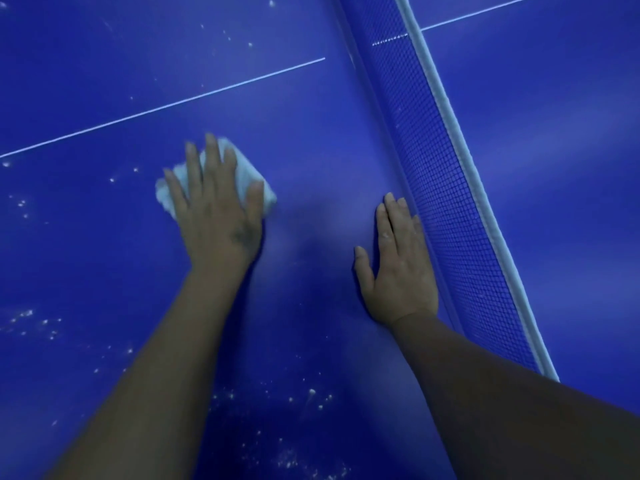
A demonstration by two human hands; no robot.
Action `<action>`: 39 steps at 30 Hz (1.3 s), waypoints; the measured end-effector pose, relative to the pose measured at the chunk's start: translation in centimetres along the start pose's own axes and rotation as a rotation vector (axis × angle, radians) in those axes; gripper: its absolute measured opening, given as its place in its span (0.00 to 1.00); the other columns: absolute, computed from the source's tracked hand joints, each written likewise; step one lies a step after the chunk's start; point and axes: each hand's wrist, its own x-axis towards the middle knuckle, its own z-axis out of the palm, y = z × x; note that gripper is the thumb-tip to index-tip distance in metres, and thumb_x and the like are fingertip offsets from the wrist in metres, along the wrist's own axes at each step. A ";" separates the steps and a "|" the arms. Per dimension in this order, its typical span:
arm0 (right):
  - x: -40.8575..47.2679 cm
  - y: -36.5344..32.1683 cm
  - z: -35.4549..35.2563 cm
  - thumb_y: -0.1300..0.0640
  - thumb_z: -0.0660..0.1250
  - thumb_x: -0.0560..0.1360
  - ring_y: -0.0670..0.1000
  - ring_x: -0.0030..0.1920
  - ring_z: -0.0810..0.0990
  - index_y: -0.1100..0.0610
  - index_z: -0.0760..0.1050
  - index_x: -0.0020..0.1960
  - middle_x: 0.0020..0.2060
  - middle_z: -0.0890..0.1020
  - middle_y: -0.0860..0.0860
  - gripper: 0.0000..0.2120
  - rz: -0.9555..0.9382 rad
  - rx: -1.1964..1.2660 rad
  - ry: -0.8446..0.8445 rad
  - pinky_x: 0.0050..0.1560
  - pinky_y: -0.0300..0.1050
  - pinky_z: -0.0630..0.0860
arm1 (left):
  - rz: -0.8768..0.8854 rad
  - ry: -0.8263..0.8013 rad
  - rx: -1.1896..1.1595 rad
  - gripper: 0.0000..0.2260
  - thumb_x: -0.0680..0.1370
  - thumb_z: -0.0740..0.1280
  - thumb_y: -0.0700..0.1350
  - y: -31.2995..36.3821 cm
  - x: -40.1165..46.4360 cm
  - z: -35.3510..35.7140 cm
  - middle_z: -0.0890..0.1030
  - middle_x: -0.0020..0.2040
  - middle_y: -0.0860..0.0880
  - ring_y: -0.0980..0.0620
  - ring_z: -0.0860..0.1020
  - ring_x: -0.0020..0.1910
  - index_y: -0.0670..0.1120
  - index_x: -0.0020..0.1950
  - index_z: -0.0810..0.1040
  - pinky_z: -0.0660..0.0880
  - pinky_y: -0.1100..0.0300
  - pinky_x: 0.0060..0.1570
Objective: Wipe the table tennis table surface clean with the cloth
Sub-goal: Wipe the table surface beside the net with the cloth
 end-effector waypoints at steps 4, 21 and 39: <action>0.0 0.1 0.0 0.48 0.59 0.87 0.57 0.86 0.54 0.65 0.58 0.84 0.85 0.59 0.57 0.32 -0.001 0.012 0.003 0.84 0.60 0.55 | 0.022 -0.023 0.013 0.27 0.89 0.53 0.56 3.0 -8.2 0.3 0.56 0.87 0.44 0.42 0.51 0.86 0.43 0.85 0.61 0.48 0.36 0.83; 0.1 0.1 0.1 0.49 0.58 0.86 0.57 0.86 0.56 0.66 0.59 0.84 0.85 0.59 0.58 0.32 -0.013 0.004 0.014 0.84 0.61 0.57 | 0.264 -0.046 -0.005 0.32 0.88 0.52 0.58 8.2 -8.3 2.0 0.53 0.87 0.43 0.43 0.49 0.86 0.41 0.87 0.53 0.51 0.36 0.82; 0.1 0.0 0.1 0.52 0.60 0.85 0.58 0.85 0.56 0.66 0.60 0.83 0.84 0.60 0.58 0.31 -0.022 0.023 0.036 0.84 0.61 0.56 | 0.459 -0.026 -0.019 0.31 0.87 0.55 0.60 5.5 -1.0 2.7 0.57 0.86 0.47 0.42 0.51 0.86 0.44 0.86 0.59 0.47 0.33 0.82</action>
